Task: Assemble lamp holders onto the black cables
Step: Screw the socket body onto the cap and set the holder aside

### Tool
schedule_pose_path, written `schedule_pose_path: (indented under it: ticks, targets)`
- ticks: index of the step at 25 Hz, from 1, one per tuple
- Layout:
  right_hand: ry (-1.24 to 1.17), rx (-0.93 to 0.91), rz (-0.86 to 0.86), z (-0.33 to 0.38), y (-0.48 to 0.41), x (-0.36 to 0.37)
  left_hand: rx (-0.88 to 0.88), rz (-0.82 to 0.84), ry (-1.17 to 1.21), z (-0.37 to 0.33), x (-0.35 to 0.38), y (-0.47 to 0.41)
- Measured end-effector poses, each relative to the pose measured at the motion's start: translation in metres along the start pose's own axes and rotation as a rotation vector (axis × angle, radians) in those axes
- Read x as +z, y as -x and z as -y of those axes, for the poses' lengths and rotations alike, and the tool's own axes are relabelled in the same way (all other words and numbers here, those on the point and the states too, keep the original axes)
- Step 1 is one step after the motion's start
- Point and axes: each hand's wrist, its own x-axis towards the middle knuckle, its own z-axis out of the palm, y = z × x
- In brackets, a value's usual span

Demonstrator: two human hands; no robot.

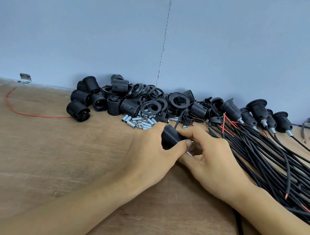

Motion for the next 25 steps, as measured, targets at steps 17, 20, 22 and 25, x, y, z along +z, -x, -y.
schedule_pose_path:
  ticks: [17, 20, 22, 25]
  targets:
    - [0.147, -0.020, 0.062, -0.029, -0.013, -0.022, 0.058, 0.211, -0.248, 0.019, -0.017, -0.021]
    - [0.158, 0.036, -0.043, -0.025, -0.021, -0.020, 0.069, 0.193, -0.243, 0.019, -0.016, -0.021]
    - [0.223, 0.055, -0.074, -0.021, -0.035, -0.018, 0.042, 0.181, -0.225, 0.020, -0.017, -0.022]
    - [0.294, 0.059, -0.026, -0.009, -0.071, -0.008, 0.009, 0.200, -0.199, 0.021, -0.017, -0.024]
